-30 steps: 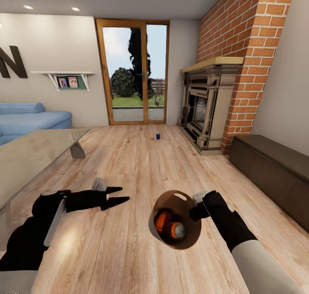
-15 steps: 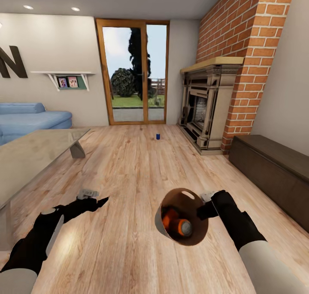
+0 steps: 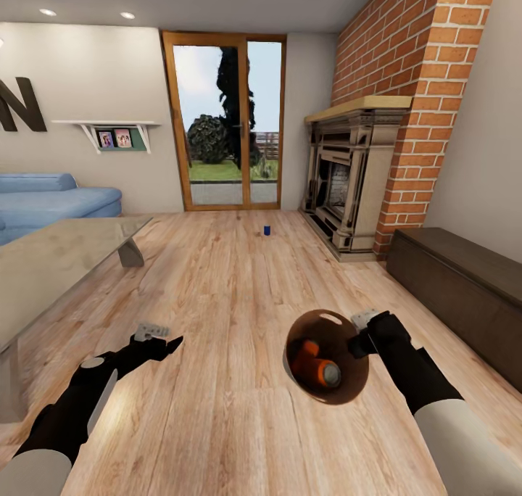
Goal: Put the three can of soda from the living room inside the tash can in the kitchen.
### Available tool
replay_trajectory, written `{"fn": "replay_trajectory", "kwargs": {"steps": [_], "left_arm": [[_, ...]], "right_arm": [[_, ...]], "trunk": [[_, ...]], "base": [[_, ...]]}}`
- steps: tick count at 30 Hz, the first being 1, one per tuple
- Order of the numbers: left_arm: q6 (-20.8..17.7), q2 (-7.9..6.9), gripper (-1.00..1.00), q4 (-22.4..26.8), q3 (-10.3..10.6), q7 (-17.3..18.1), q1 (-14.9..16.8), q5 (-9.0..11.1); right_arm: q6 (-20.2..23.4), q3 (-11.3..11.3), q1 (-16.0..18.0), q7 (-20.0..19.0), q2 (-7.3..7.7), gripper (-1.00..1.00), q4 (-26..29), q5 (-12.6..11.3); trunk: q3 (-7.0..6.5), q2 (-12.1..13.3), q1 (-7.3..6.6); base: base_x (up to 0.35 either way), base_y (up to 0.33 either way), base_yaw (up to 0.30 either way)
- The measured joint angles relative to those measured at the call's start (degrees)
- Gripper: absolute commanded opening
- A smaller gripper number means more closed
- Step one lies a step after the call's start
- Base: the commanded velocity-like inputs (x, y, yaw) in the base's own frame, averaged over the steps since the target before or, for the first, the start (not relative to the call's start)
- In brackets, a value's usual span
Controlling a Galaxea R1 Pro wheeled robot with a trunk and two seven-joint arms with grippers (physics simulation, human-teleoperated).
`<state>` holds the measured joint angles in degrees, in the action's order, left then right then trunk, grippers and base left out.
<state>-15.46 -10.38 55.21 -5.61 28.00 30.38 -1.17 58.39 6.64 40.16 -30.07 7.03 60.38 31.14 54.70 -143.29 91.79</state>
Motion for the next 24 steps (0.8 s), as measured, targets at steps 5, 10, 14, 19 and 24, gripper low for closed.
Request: {"fn": "replay_trajectory", "kwargs": {"steps": [5, 10, 14, 19, 24], "left_arm": [[-1.4, 0.00, 1.00, 0.0, 0.0, 0.0, 0.0, 0.0], [-1.4, 0.00, 1.00, 0.0, 0.0, 0.0, 0.0, 0.0], [-1.8, -0.21, 1.00, -0.4, -0.2, 0.6, -0.2, 0.0], [-3.4, -0.41, 1.00, -1.0, -0.2, 2.3, -0.4, 0.3], [-3.8, -0.45, 1.00, -1.0, -0.2, 6.2, -0.4, 0.3]], "right_arm": [[0.0, 0.0, 0.0, -1.3, 0.00, -1.00, 1.5, 1.4], [0.0, 0.0, 0.0, -2.0, 0.00, -1.00, 3.1, 2.2], [-0.2, -0.2, -0.5, -1.9, 0.35, -1.00, 2.8, 2.5], [-2.3, -0.7, -0.8, -3.1, 1.72, -1.00, 2.8, 4.2], [-2.9, -0.8, -0.8, -7.1, 2.81, -1.00, 1.9, 5.1]], "trunk": [[0.00, 0.0, 0.00], [0.00, 0.0, 0.00], [0.01, 0.0, 0.00], [0.00, 0.0, 0.00], [0.01, 0.0, 0.00]], "base": [[0.000, 0.000, 0.000], [0.000, 0.000, 0.000], [0.000, 0.000, 0.000], [0.000, 0.000, 0.000], [0.000, 0.000, 0.000]]}}
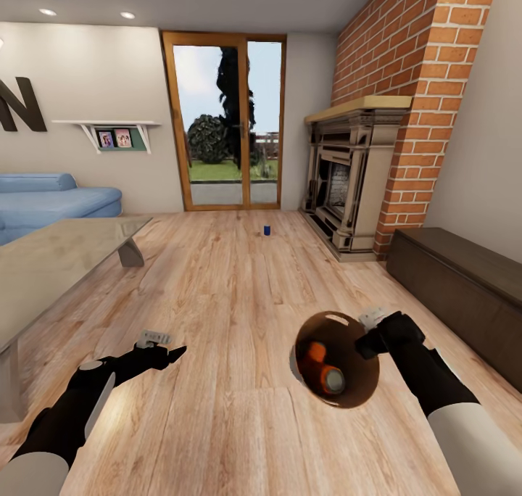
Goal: Put the three can of soda from the living room inside the tash can in the kitchen.
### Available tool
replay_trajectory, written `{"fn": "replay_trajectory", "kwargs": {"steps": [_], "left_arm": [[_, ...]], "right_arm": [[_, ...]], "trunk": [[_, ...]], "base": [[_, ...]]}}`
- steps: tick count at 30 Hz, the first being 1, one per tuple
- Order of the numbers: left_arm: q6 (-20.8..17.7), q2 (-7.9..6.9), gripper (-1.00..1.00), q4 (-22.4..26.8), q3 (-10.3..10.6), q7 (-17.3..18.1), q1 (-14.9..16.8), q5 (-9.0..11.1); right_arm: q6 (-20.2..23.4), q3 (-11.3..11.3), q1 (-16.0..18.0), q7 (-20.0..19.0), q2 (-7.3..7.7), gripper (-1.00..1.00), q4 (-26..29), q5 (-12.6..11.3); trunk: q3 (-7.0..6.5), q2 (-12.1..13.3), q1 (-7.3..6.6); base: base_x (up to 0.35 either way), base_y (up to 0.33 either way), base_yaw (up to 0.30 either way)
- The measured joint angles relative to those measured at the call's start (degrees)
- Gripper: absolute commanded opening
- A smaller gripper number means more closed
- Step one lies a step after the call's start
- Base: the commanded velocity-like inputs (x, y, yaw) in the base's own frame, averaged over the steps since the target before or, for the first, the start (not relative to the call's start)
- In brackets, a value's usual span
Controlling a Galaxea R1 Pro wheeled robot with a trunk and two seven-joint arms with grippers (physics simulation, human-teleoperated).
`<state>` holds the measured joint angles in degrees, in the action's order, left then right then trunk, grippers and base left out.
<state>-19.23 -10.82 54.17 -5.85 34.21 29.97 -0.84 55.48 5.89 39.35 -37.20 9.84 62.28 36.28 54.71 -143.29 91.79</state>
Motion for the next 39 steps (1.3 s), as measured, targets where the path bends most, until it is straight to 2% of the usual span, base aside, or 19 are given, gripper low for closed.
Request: {"fn": "replay_trajectory", "kwargs": {"steps": [2, 3, 4, 7, 8, 9, 11, 12, 13, 15, 16, 19, 20, 24, 27, 31, 39], "left_arm": [[-0.1, -0.04, 1.00, 0.0, 0.0, 0.1, 0.0, 0.0], [0.0, -0.03, 1.00, 0.0, 0.0, 0.1, 0.0, 0.0], [-0.1, -0.02, 1.00, 0.0, 0.0, 0.1, 0.0, 0.0], [0.0, 0.00, 1.00, 0.0, 0.0, 0.1, 0.0, 0.0], [0.0, 0.00, 1.00, 0.0, 0.1, 0.1, 0.0, 0.0], [0.0, 0.00, 1.00, 0.0, 0.1, 0.1, 0.0, 0.0], [0.0, 0.00, 1.00, 0.0, 0.0, 0.2, 0.0, 0.0], [0.0, 0.00, 1.00, 0.0, 0.0, 0.2, 0.0, 0.0], [0.0, 0.00, 1.00, 0.0, 0.0, 0.2, 0.0, 0.0], [0.1, 0.01, 1.00, 0.0, 0.1, 0.2, 0.0, 0.0], [0.1, 0.01, 1.00, 0.0, 0.1, 0.2, 0.0, 0.0], [0.1, 0.01, 1.00, 0.0, 0.0, 0.2, 0.0, 0.0], [0.1, 0.01, 1.00, 0.0, 0.0, 0.1, 0.0, 0.0], [0.1, 0.01, 1.00, -0.1, 0.1, 0.1, 0.0, 0.0], [0.1, 0.01, 1.00, -0.1, 0.0, 0.1, 0.0, 0.0], [0.2, 0.01, 1.00, -0.1, 0.1, 0.1, 0.0, 0.0], [0.1, 0.01, 1.00, -0.1, 0.1, 0.1, 0.0, 0.0]], "right_arm": [[-0.3, 0.0, 0.0, -0.1, 0.30, -1.00, 0.9, -2.4], [-0.5, 0.0, 0.0, -0.1, 0.40, -1.00, 1.0, -4.5], [-0.3, 0.0, 0.0, -0.1, 0.59, -1.00, 1.0, -7.5], [0.7, 0.0, 0.0, -0.4, 0.83, -1.00, 1.0, -19.2], [1.0, 0.1, 0.0, -0.4, 0.86, -1.00, 1.0, -20.4], [0.6, 0.0, 0.0, -0.2, 0.91, -1.00, 1.0, -18.9], [-0.9, -0.1, 0.0, 0.1, 1.04, -1.00, 1.0, -13.9], [-0.9, -0.1, 0.0, 0.1, 1.07, -1.00, 1.0, -13.1], [-0.9, 0.0, 0.0, 0.1, 1.11, -1.00, 0.9, -13.9], [0.1, 0.0, 0.0, -0.2, 1.32, -1.00, 1.0, -17.4], [0.2, 0.0, 0.0, -0.2, 1.39, -1.00, 1.0, -17.9], [-0.7, 0.0, 0.0, 0.0, 1.58, -1.00, 1.0, -15.1], [-0.7, 0.0, 0.0, 0.0, 1.61, -1.00, 1.0, -14.8], [-0.1, 0.0, 0.0, -0.2, 1.66, -1.00, 0.9, -16.9], [-0.5, 0.0, 0.0, -0.1, 1.68, -1.00, 0.9, -15.7], [-0.3, 0.0, 0.0, -0.1, 1.68, -1.00, 0.9, -16.5], [-0.3, -0.1, 0.0, -0.1, 1.75, -1.00, 0.9, -16.3]], "trunk": [[-0.01, 0.0, 0.00], [-0.01, 0.0, 0.00], [0.00, 0.0, 0.00], [-0.01, 0.0, -0.01], [-0.01, 0.0, -0.01], [-0.01, 0.0, -0.01], [0.00, 0.0, 0.00], [0.00, 0.0, 0.00], [0.00, 0.0, 0.00], [0.00, 0.0, 0.00], [0.00, 0.0, 0.00], [0.00, 0.0, 0.00], [0.00, 0.0, 0.00], [0.00, 0.0, 0.00], [0.00, 0.0, 0.00], [0.00, 0.0, 0.00], [0.00, 0.0, 0.00]], "base": [[0.000, 0.000, 0.000], [0.000, 0.000, 0.000], [0.000, 0.000, 0.000], [0.000, 0.000, 0.000], [0.000, 0.000, 0.000], [0.000, 0.000, 0.000], [0.000, 0.000, 0.000], [0.000, 0.000, 0.000], [0.000, 0.000, 0.000], [0.000, 0.000, 0.000], [0.000, 0.000, 0.000], [0.000, 0.000, 0.000], [0.000, 0.000, 0.000], [0.000, 0.000, 0.000], [0.000, 0.000, 0.000], [0.000, 0.000, 0.000], [0.000, 0.000, 0.000]]}}
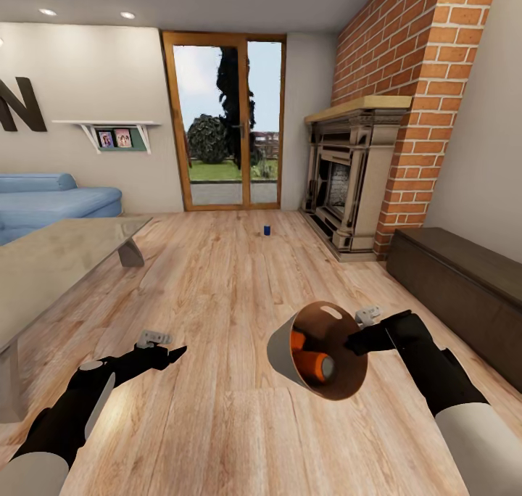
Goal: Put the three can of soda from the living room inside the tash can in the kitchen.
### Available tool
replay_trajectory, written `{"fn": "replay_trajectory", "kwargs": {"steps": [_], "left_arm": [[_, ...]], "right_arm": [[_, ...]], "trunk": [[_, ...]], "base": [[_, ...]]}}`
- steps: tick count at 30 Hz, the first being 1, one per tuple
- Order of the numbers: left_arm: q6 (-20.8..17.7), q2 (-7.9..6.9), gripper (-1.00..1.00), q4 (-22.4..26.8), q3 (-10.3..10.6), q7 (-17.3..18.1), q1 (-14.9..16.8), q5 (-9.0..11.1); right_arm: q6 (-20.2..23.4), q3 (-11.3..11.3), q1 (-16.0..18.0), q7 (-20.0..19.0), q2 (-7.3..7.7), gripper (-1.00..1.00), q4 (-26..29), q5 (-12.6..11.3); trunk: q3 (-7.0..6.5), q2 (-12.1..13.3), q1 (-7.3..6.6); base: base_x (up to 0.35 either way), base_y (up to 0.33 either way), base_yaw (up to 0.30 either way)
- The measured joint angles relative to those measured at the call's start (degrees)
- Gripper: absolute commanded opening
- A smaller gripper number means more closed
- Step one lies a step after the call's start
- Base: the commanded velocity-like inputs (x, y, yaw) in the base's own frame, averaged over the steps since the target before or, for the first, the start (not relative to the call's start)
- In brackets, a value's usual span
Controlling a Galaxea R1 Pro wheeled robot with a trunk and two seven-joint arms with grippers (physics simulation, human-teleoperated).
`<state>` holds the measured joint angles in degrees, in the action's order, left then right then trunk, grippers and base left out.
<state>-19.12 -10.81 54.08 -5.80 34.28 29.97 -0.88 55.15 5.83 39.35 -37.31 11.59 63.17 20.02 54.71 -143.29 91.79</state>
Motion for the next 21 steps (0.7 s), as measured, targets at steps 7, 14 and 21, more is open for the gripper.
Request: {"fn": "replay_trajectory", "kwargs": {"steps": [7, 14, 21], "left_arm": [[0.0, 0.00, 1.00, 0.0, 0.0, 0.0, 0.0, 0.0], [0.0, 0.00, 1.00, 0.1, 0.0, 0.0, 0.0, 0.0], [0.0, 0.00, 1.00, 0.1, 0.0, 0.0, 0.0, 0.0]], "right_arm": [[0.1, 0.0, 0.0, -0.6, 0.98, -1.00, 0.0, -0.2], [0.1, -0.4, 0.3, -2.6, 2.82, -1.00, 0.0, -0.5], [0.1, -2.3, 0.4, -4.7, 3.83, -1.00, -0.1, -0.7]], "trunk": [[0.00, 0.0, 0.00], [0.00, 0.0, 0.00], [0.00, 0.0, 0.00]], "base": [[0.000, 0.000, 0.000], [0.000, 0.000, 0.000], [0.000, 0.000, 0.000]]}}
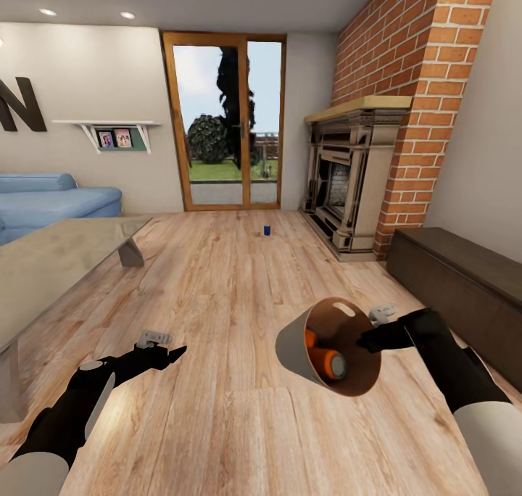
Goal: Put the three can of soda from the living room inside the tash can in the kitchen.
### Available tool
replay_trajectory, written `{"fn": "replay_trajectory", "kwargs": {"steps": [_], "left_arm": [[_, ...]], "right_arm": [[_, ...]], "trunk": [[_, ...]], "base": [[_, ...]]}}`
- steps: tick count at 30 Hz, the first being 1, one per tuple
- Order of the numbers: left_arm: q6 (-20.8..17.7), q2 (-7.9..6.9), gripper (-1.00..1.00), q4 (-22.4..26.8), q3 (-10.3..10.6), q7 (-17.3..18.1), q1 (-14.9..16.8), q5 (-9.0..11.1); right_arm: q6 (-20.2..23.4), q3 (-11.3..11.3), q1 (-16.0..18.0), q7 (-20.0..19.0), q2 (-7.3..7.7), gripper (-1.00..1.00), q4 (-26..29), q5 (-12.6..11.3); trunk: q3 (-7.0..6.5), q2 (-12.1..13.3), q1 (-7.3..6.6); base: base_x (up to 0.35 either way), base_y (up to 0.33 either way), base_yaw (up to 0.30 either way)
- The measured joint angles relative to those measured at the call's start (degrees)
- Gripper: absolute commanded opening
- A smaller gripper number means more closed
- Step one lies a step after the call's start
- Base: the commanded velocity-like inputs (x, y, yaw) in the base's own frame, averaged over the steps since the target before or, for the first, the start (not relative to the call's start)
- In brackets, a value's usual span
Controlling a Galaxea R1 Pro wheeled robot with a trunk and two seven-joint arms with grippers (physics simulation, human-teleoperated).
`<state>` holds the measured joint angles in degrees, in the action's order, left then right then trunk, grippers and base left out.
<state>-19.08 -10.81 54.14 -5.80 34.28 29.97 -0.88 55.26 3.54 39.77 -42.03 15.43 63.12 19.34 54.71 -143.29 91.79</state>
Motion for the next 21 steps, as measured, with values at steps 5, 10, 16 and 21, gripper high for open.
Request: {"fn": "replay_trajectory", "kwargs": {"steps": [5, 10, 16, 21], "left_arm": [[0.0, 0.00, 1.00, 0.0, 0.0, 0.0, 0.0, 0.0], [0.1, 0.00, 1.00, 0.0, 0.0, 0.0, 0.0, 0.0], [0.1, 0.00, 1.00, -0.1, 0.0, 0.0, 0.0, 0.0], [0.2, 0.00, 1.00, 0.0, 0.0, 0.0, 0.0, 0.0]], "right_arm": [[-0.4, -0.3, 0.0, -0.6, 0.91, -1.00, -0.2, 0.6], [-2.1, -0.7, 0.0, -0.7, 1.05, -1.00, -0.6, 0.0], [-3.1, -1.4, 0.1, -0.8, 1.22, -1.00, -1.1, -1.4], [-3.3, -1.5, 0.3, -0.9, 1.97, -1.00, -1.2, -2.0]], "trunk": [[0.00, 0.0, 0.00], [0.00, 0.0, 0.00], [0.00, 0.0, 0.00], [0.00, 0.0, 0.00]], "base": [[0.000, 0.000, 0.000], [0.000, 0.000, 0.000], [0.000, 0.000, 0.000], [0.000, 0.000, 0.000]]}}
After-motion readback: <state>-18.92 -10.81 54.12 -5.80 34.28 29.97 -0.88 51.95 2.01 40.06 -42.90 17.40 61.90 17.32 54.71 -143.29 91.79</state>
